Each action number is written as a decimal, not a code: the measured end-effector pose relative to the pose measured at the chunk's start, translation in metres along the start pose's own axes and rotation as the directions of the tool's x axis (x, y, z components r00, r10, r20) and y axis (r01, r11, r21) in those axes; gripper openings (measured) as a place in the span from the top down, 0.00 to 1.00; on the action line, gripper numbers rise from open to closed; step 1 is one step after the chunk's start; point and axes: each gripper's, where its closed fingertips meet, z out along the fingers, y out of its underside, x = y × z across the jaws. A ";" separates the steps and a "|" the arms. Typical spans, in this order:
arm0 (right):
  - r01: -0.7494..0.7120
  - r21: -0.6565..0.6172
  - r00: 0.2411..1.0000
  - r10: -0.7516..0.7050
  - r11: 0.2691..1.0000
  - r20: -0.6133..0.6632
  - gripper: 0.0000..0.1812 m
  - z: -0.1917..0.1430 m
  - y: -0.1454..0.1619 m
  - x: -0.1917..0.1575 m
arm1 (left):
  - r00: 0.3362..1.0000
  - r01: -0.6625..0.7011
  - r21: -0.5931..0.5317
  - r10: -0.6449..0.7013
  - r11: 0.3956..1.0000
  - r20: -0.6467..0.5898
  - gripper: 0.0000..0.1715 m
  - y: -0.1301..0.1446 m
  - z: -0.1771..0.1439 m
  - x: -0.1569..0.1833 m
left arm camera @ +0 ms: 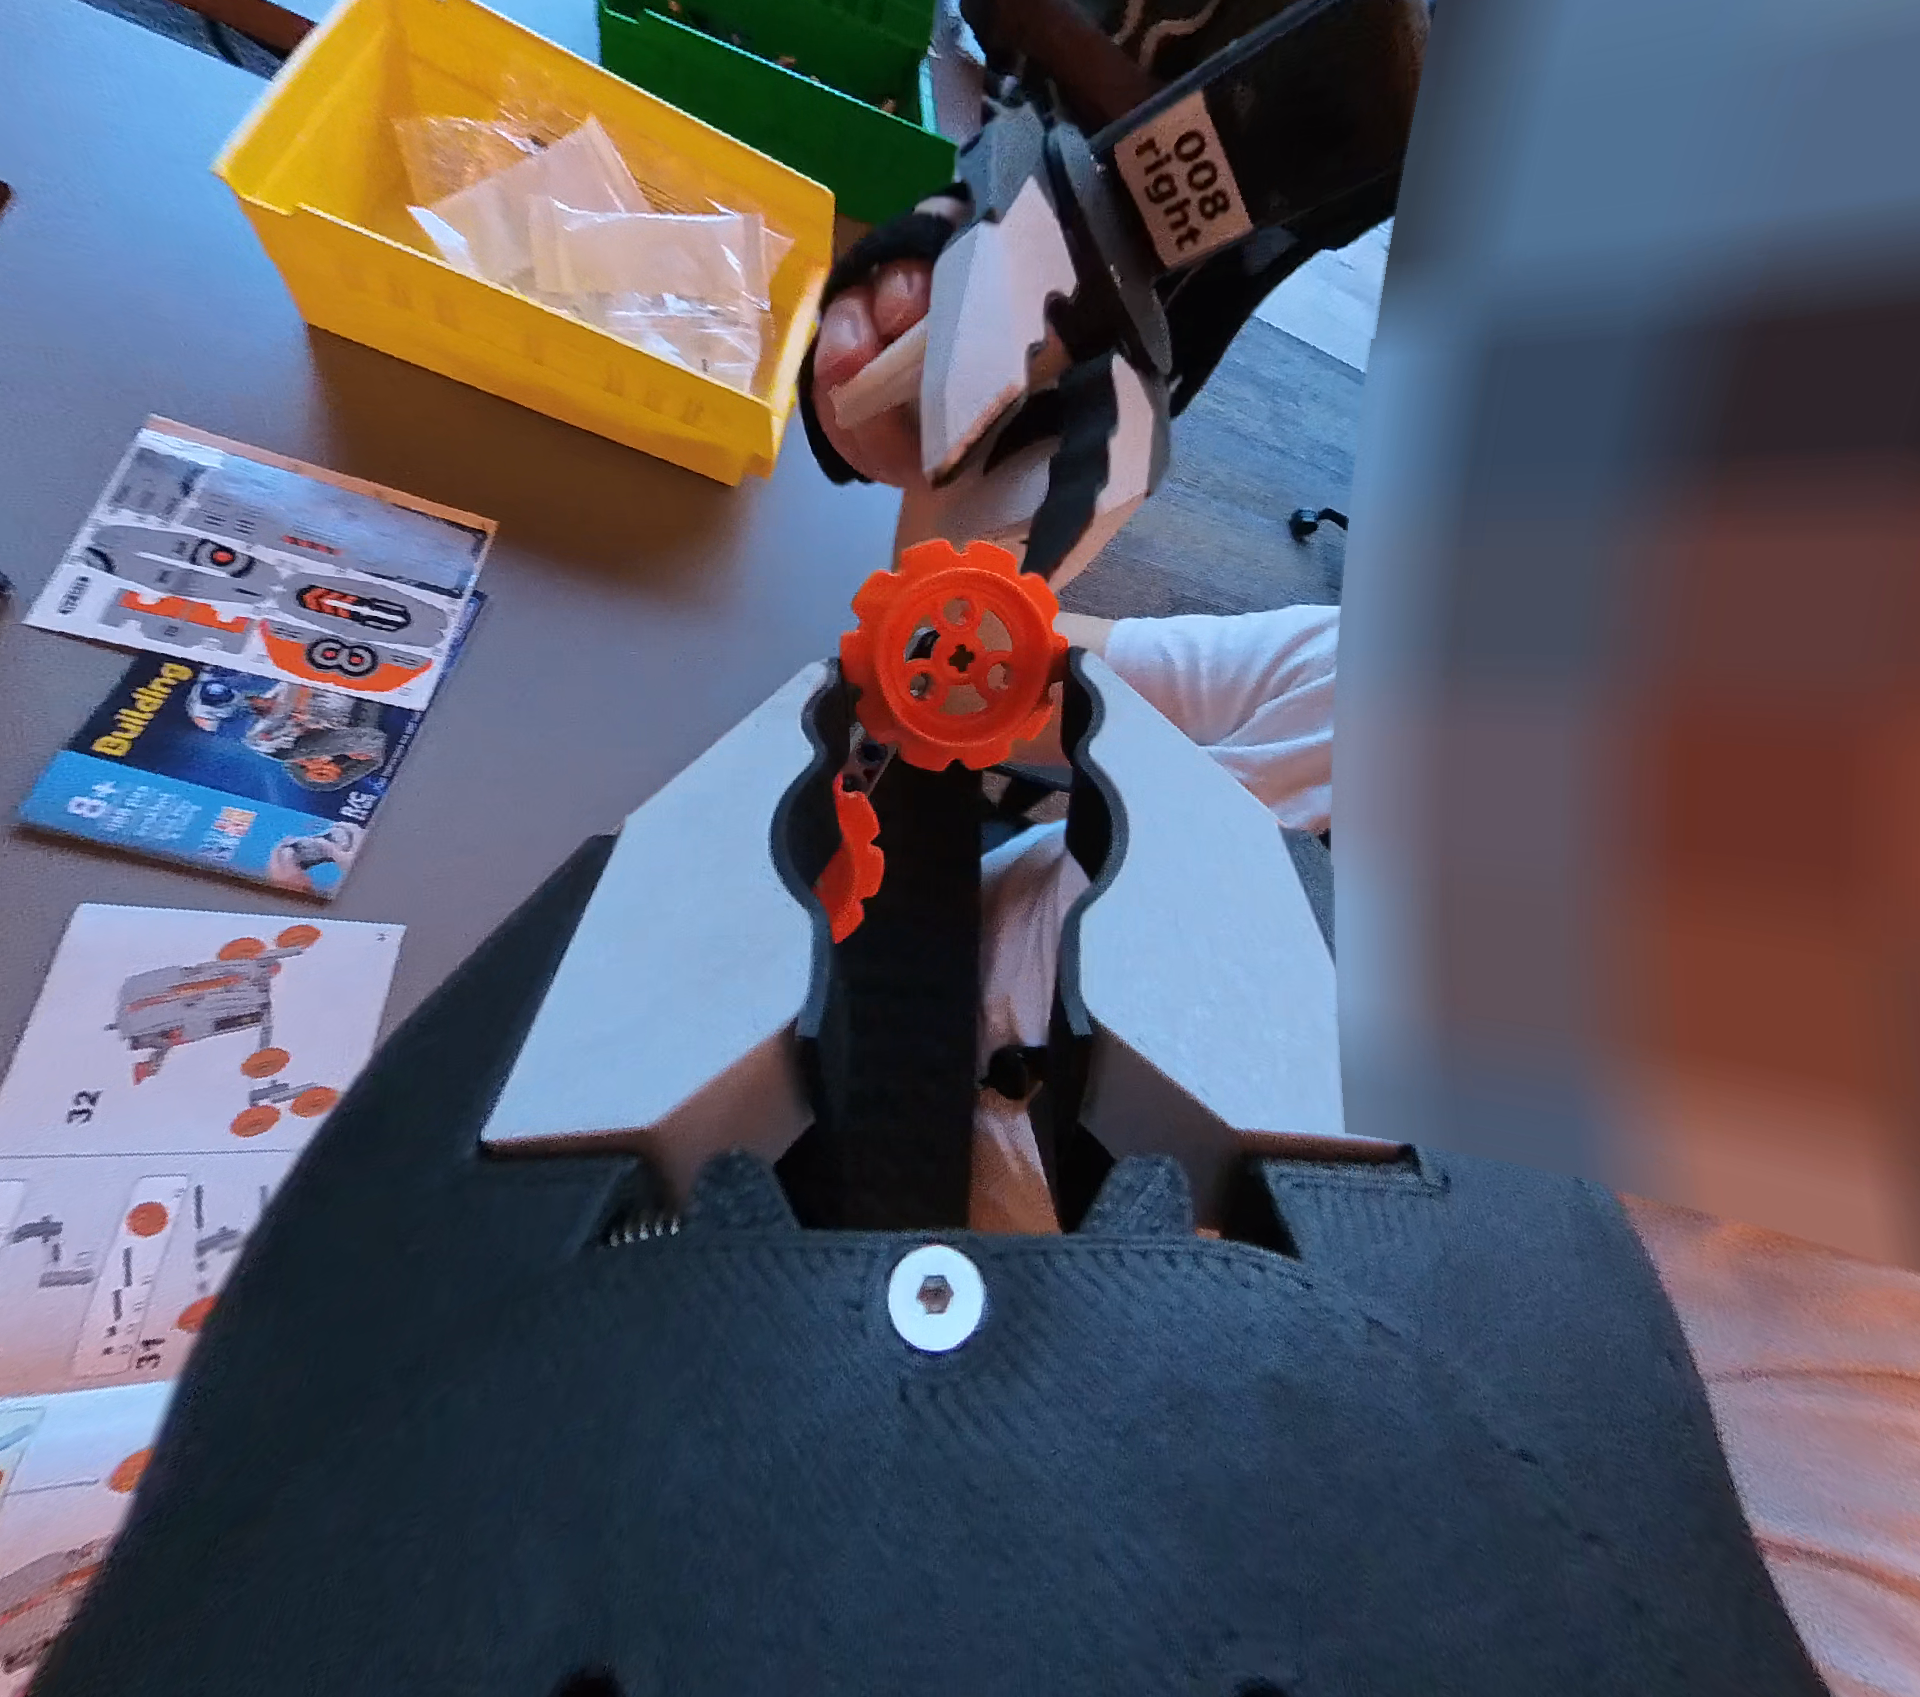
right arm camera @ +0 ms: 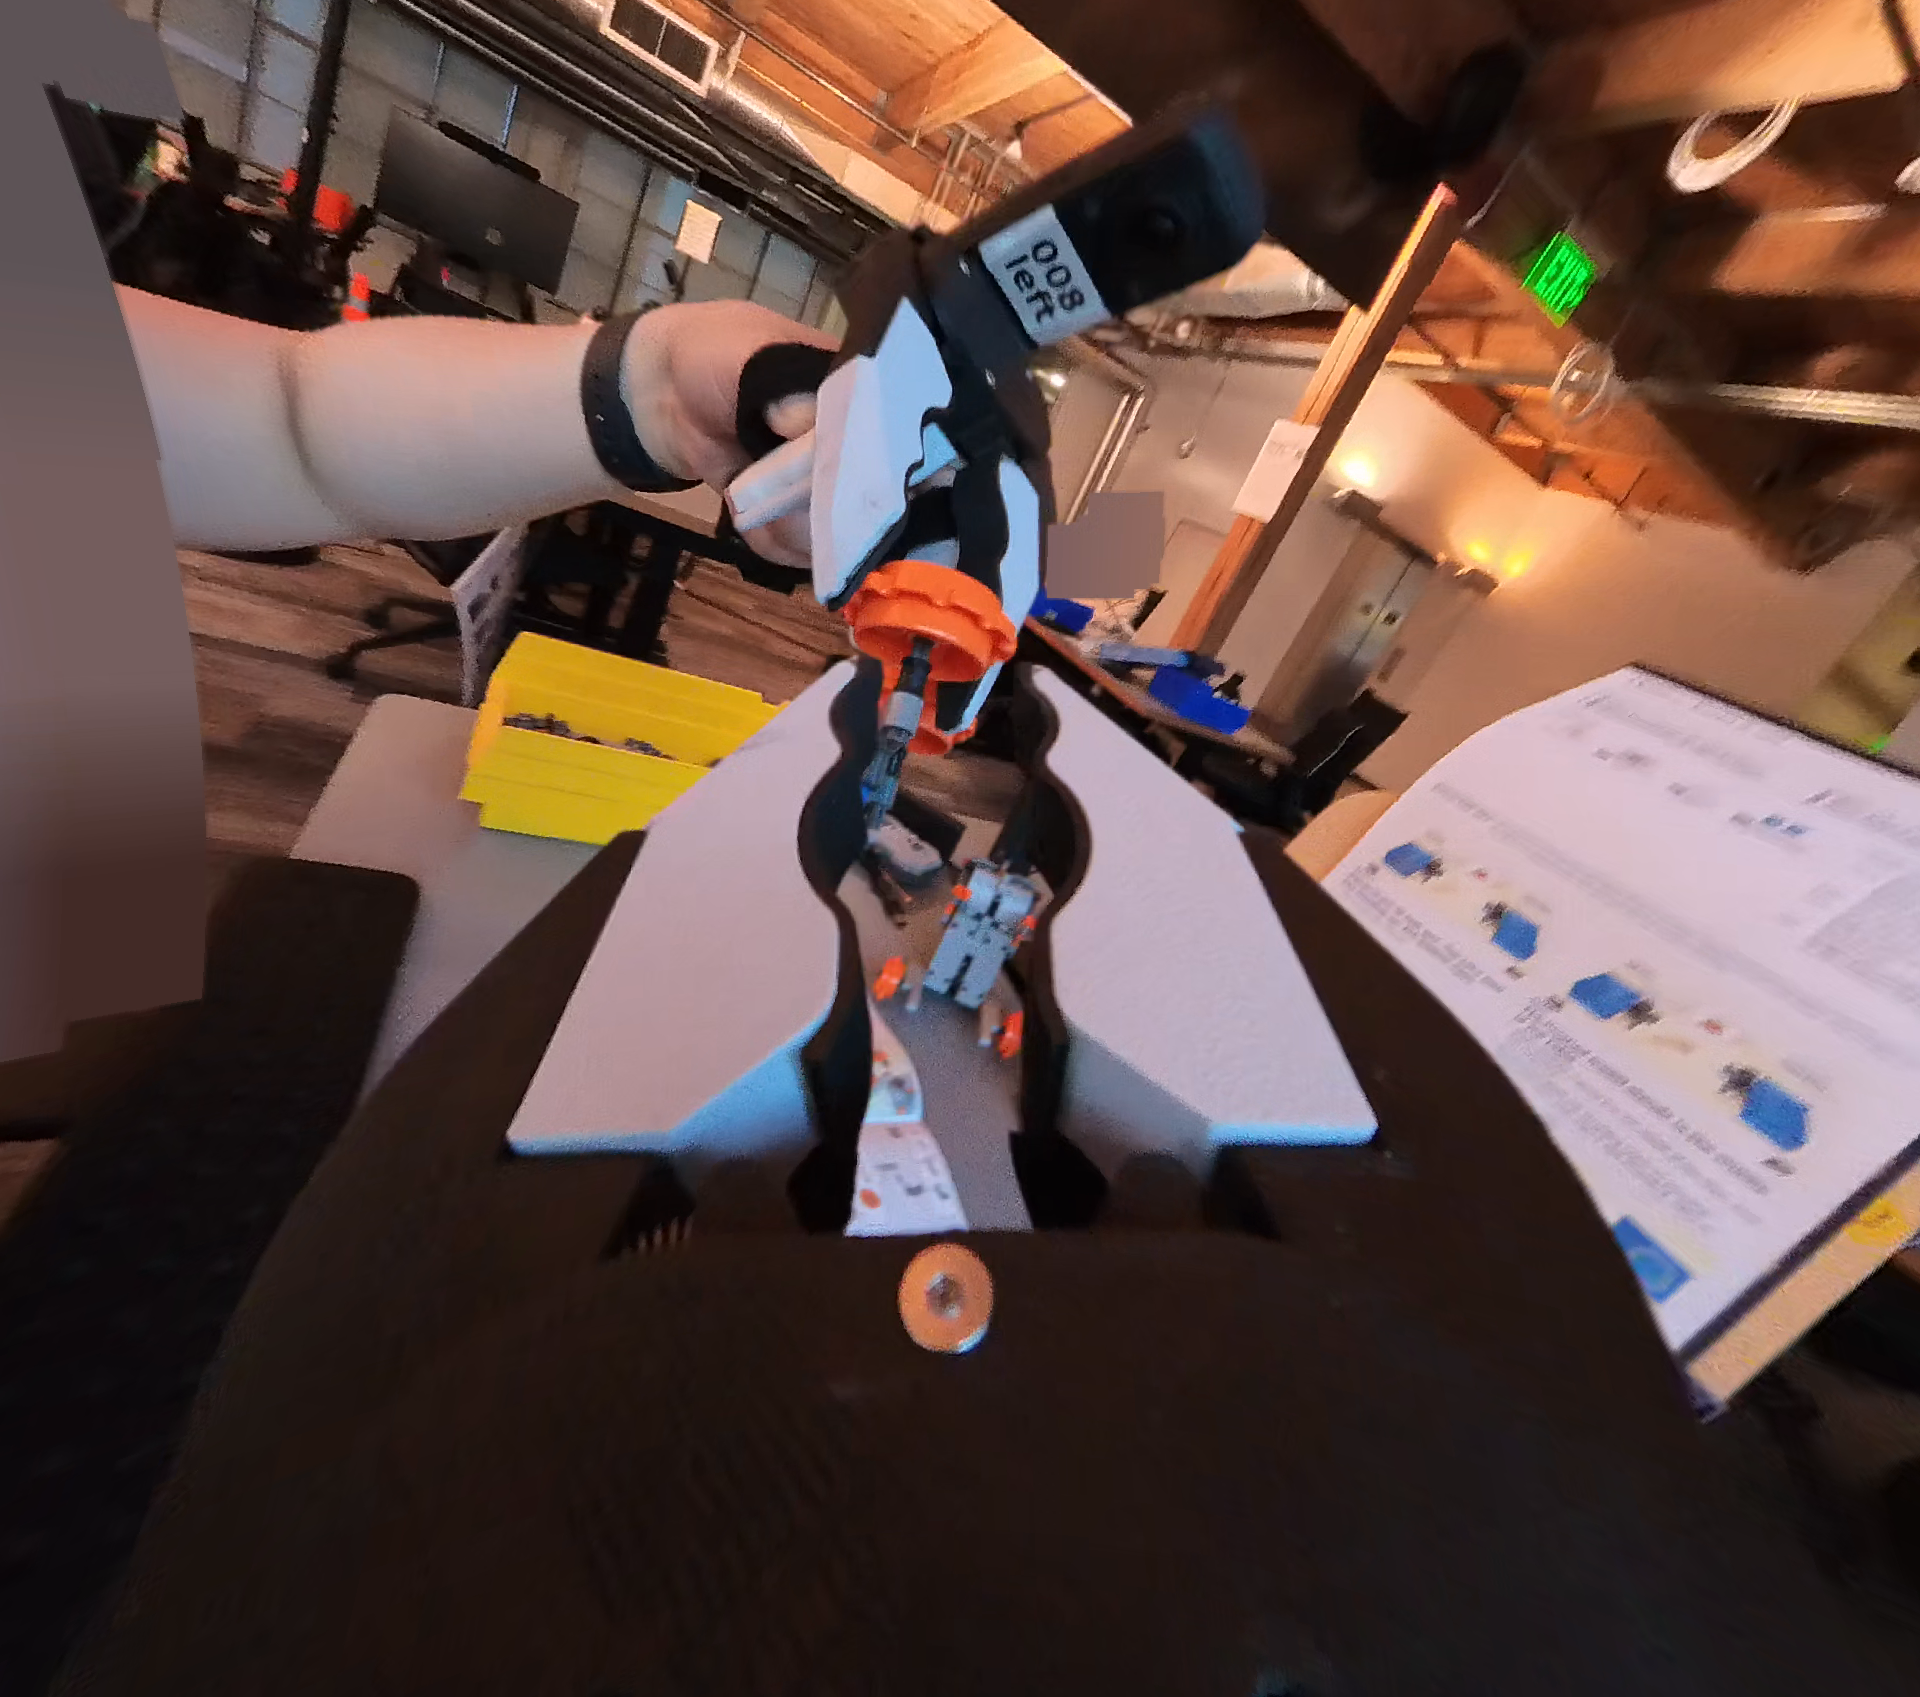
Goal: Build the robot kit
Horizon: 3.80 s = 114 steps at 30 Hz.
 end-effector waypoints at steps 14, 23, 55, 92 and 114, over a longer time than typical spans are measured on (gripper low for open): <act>-0.192 -0.039 0.976 0.195 0.981 0.092 0.97 0.020 0.024 -0.001 | 0.997 -0.025 0.026 0.023 0.999 0.067 0.78 -0.007 -0.005 -0.009; -0.137 -0.004 0.984 0.136 0.991 0.118 0.97 0.010 0.020 -0.001 | 0.999 -0.035 0.053 0.035 0.998 0.009 0.77 -0.007 0.001 -0.004; -0.004 -0.603 0.834 0.336 0.798 0.439 0.97 -0.017 0.253 -0.130 | 0.976 -0.194 0.305 0.153 0.932 0.153 0.96 0.242 0.097 -0.123; -0.294 -0.432 0.860 0.434 0.853 0.270 0.97 0.006 0.264 -0.134 | 0.917 -0.280 0.163 0.214 0.946 0.337 0.65 0.260 0.105 -0.149; -0.674 -0.415 0.614 0.776 0.611 0.145 0.91 0.016 0.282 -0.120 | 0.961 -0.099 0.237 0.031 0.966 0.274 0.94 0.243 0.087 -0.161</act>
